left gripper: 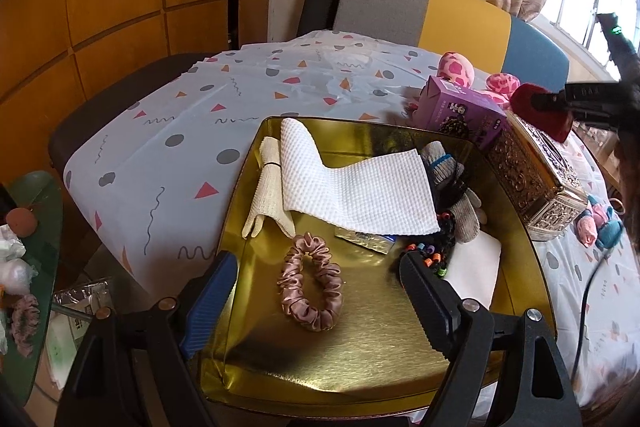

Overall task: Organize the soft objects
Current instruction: 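Carry the red sock into the gold tray and open the right tool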

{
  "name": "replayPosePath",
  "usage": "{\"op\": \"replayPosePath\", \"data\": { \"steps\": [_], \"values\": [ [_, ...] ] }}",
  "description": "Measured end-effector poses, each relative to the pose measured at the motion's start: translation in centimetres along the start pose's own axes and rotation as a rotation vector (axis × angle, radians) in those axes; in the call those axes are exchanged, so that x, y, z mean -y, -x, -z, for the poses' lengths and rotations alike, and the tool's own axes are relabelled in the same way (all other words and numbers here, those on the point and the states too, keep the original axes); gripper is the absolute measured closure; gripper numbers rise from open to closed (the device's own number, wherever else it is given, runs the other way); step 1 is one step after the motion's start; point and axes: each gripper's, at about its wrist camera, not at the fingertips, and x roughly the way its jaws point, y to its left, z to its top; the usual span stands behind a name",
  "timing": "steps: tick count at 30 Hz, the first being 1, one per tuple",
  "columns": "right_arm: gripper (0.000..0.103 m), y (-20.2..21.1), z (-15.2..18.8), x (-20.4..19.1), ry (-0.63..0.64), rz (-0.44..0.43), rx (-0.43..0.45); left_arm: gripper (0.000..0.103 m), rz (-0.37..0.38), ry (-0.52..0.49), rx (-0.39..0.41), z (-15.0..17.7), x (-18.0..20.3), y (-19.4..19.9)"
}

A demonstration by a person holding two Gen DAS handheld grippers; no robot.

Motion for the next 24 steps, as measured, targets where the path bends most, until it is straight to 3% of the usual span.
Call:
{"op": "replayPosePath", "data": {
  "steps": [8,24],
  "values": [
    [0.077,0.0,5.1,-6.1,0.143,-0.141,-0.065,0.019,-0.007,0.003,-0.009,0.2,-0.2,0.0],
    [0.077,-0.9,13.6,-10.8,0.143,-0.304,-0.178,0.019,-0.019,0.025,-0.013,0.8,-0.7,0.2]
  ]
}}
